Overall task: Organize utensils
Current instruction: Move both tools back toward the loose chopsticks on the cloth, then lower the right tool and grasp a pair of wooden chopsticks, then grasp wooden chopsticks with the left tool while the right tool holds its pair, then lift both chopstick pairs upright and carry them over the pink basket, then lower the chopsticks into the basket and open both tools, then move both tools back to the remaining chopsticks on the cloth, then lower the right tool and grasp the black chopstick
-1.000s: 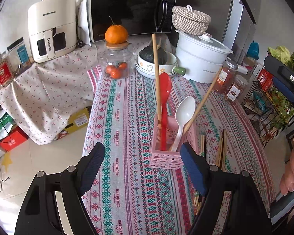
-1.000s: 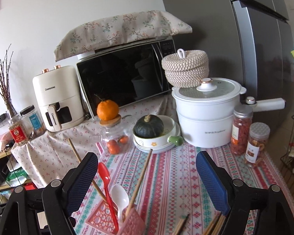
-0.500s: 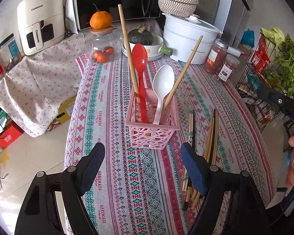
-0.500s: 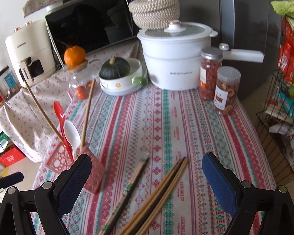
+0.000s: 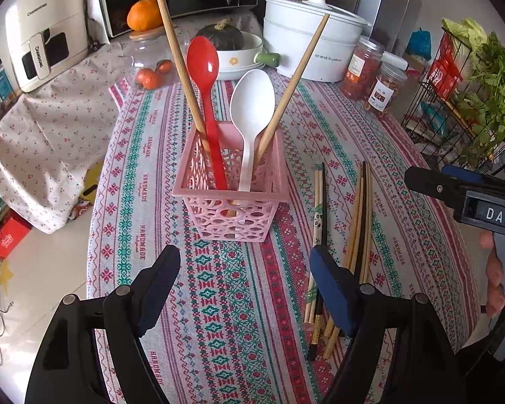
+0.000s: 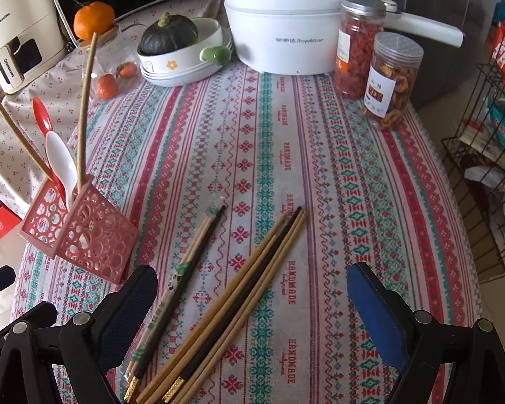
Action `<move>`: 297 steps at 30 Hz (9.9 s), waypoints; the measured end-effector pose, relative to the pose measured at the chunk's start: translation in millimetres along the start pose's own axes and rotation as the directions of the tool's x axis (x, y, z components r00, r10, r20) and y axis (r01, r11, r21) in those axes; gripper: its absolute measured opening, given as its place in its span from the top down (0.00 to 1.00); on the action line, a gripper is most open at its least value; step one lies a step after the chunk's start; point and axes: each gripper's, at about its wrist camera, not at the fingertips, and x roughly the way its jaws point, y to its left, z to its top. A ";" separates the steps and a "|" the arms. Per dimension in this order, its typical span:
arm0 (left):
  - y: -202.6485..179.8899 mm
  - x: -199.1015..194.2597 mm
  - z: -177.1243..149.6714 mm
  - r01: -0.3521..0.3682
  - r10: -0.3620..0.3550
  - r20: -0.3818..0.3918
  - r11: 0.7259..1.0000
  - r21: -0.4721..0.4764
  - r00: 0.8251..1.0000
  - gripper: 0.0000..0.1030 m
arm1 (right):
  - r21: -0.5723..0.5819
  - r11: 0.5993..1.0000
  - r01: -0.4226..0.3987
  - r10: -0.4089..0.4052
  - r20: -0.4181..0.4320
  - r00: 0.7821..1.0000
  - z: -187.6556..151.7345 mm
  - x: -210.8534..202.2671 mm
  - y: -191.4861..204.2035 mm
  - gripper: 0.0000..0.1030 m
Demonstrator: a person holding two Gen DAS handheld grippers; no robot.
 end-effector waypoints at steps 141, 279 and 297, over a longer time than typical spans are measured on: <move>-11.3 -184.1 47.4 0.081 -0.090 0.622 0.996 0.043 0.778 0.94 | -0.208 0.955 -0.211 0.262 0.259 0.930 25.8 -153.2 46.4 0.95; -31.2 4.7 -20.6 -0.013 0.005 0.078 0.995 0.094 0.997 0.19 | -0.091 0.995 0.048 -0.061 -0.144 0.988 -37.7 78.4 -9.0 0.39; -38.5 -0.9 -27.1 0.030 -0.037 0.045 0.989 0.142 0.998 0.27 | -0.129 0.991 0.020 -0.054 -0.265 0.963 -41.6 67.8 -20.6 0.88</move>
